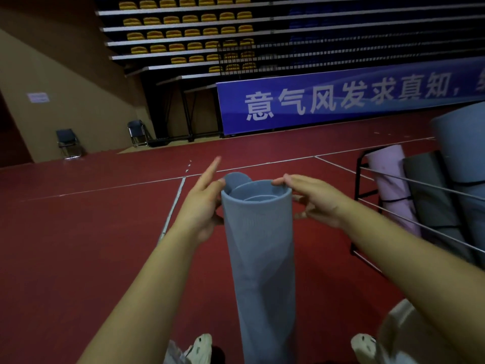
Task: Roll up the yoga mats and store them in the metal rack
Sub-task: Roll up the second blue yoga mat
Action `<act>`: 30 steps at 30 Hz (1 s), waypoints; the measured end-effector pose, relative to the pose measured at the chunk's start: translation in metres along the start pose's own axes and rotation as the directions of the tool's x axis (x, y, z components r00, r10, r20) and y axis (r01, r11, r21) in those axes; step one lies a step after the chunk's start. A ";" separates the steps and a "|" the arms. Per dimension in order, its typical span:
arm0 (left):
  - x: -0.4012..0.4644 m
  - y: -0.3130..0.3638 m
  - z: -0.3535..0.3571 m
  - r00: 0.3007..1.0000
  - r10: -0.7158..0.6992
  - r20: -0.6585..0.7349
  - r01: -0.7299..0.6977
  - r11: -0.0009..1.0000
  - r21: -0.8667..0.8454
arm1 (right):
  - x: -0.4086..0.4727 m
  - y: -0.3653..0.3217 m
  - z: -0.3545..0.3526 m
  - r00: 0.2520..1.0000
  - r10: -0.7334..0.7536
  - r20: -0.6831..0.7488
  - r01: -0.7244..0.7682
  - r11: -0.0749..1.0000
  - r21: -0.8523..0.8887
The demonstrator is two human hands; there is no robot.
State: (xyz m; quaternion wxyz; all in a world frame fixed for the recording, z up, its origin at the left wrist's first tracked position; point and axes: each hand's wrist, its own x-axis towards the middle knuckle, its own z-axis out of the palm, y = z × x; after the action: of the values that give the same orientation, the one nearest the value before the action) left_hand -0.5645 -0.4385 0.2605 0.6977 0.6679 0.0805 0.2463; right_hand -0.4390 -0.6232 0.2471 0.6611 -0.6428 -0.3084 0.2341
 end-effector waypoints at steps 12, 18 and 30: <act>-0.021 -0.072 -0.006 0.980 -0.140 0.144 0.115 0.979 0.169 | -0.013 0.083 0.026 0.975 -0.059 -0.213 0.106 0.971 0.214; -0.004 -0.046 -0.017 0.968 -0.236 0.087 0.167 0.861 0.480 | -0.006 0.029 0.010 0.993 0.074 -0.091 -0.102 0.926 -0.364; 0.029 0.000 0.026 0.752 -0.657 0.060 0.286 0.407 0.868 | 0.031 -0.003 0.024 0.837 0.537 -0.108 -0.456 0.574 -0.680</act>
State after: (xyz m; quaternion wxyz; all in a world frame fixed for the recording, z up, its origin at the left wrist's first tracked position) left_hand -0.5275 -0.4486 0.2695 0.3476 0.8918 0.2323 -0.1728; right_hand -0.4350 -0.5847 0.2529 0.2672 -0.8850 -0.2151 0.3148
